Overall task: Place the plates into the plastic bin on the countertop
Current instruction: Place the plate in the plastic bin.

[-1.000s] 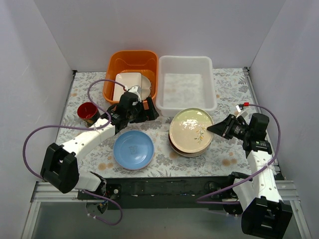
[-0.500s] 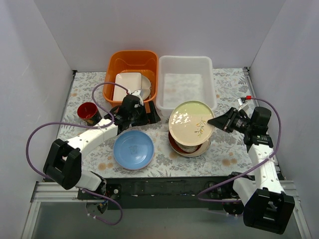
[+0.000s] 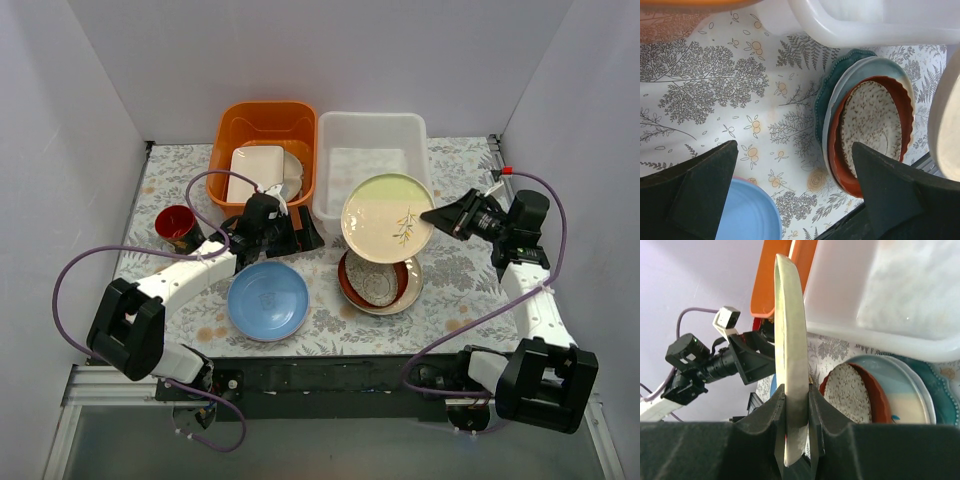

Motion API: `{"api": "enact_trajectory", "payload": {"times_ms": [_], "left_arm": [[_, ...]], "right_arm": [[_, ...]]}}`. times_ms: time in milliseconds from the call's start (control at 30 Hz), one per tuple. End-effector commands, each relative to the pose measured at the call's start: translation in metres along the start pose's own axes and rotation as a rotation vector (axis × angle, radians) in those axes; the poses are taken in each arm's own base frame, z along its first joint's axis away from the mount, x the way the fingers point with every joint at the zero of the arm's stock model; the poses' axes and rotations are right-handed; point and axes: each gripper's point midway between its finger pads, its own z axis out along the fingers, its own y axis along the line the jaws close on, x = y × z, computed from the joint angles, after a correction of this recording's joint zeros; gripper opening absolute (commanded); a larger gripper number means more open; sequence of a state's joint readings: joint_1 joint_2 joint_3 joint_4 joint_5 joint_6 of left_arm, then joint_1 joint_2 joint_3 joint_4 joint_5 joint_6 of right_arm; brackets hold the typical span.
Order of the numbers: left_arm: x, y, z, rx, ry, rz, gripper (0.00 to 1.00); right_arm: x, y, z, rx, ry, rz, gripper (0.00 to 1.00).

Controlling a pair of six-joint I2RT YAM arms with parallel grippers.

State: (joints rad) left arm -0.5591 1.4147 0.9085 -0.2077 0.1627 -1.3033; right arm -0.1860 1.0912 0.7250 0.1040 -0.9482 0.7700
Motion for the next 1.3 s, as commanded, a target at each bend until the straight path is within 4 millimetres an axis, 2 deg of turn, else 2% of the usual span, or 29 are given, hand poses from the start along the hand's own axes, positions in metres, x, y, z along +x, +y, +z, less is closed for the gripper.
{"api": "enact_trajectory", "payload": {"times_ms": [0,33,100,133,167,533,567,600,667,700,833,1100,1267], "left_arm": [[-0.004,-0.007,-0.005,0.038,-0.013,-0.002,0.98],[-0.004,-0.008,-0.005,0.041,-0.015,-0.002,0.98],[-0.003,-0.007,-0.004,0.042,-0.013,-0.004,0.98],[-0.003,-0.008,-0.005,0.042,-0.013,-0.005,0.98],[-0.003,-0.008,-0.005,0.043,-0.014,-0.008,0.98],[0.001,-0.009,0.003,0.055,0.017,-0.003,0.98],[0.000,-0.011,0.004,0.060,0.019,-0.003,0.98],[-0.001,-0.012,0.004,0.064,0.021,-0.002,0.98],[-0.001,-0.013,0.004,0.069,0.024,-0.004,0.98],[0.000,-0.014,0.004,0.073,0.027,-0.005,0.98],[-0.001,-0.015,0.002,0.076,0.021,-0.007,0.98],[-0.001,-0.015,-0.003,0.080,0.016,-0.013,0.98],[0.000,-0.016,-0.004,0.086,0.016,-0.017,0.98]], "right_arm": [[-0.050,0.055,0.001,-0.131,-0.074,-0.142,0.01],[-0.058,0.061,0.002,-0.137,-0.082,-0.163,0.01],[-0.067,0.057,0.008,-0.126,-0.084,-0.152,0.01],[-0.074,0.065,0.010,-0.139,-0.085,-0.175,0.01],[-0.077,0.059,0.017,-0.133,-0.071,-0.161,0.01],[-0.119,0.055,0.062,-0.111,-0.065,-0.164,0.01],[-0.120,0.050,0.068,-0.109,-0.056,-0.150,0.01],[-0.127,0.055,0.071,-0.115,-0.064,-0.161,0.01],[-0.131,0.051,0.082,-0.115,-0.051,-0.147,0.01],[-0.138,0.059,0.085,-0.123,-0.058,-0.166,0.01],[-0.148,0.058,0.105,-0.101,-0.048,-0.183,0.01],[-0.150,0.041,0.117,-0.064,-0.026,-0.164,0.01],[-0.148,0.024,0.129,-0.021,-0.011,-0.176,0.01]]}}
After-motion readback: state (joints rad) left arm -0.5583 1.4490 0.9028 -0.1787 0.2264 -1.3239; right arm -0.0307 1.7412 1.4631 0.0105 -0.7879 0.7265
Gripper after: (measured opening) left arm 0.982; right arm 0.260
